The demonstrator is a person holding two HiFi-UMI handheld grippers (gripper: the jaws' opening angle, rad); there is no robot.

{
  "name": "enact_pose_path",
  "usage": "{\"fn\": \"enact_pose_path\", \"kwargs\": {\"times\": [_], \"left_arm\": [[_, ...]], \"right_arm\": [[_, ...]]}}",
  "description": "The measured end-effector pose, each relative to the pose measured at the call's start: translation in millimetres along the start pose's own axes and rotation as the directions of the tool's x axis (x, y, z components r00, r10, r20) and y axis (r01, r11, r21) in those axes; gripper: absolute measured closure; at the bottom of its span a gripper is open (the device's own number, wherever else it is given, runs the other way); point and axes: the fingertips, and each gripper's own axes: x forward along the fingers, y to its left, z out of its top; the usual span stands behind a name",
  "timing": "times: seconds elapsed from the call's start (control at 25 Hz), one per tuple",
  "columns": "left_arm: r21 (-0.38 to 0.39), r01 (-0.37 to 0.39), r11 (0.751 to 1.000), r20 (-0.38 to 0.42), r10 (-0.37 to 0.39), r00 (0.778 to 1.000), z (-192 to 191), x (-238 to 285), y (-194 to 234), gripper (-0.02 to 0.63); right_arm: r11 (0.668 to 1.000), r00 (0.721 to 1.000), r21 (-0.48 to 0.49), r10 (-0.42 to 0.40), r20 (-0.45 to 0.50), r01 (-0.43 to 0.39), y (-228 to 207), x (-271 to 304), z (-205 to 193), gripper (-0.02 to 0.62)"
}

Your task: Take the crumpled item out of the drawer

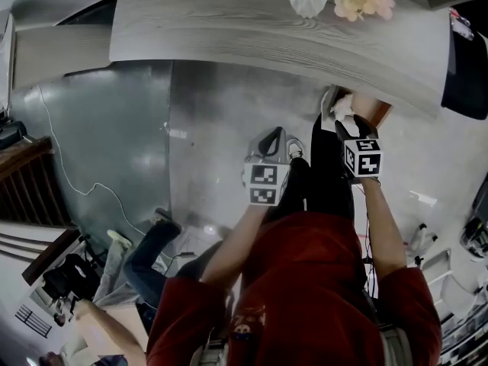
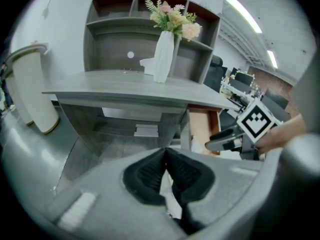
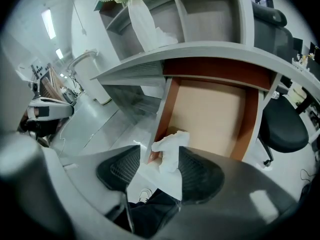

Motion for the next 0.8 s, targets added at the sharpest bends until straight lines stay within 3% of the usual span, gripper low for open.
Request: {"fn": "enact_pose_path", "kwargs": {"times": [0.8], "left_arm": [[-0.025,-0.007,1.000,-0.028,0.006,1.000,-15.5,-0.1,10.1,0.609]], "right_arm": [[0.999,0.998,0.010,-0.033,-0.060,0.033,-12.3,29.9,-12.3,0.360]]}}
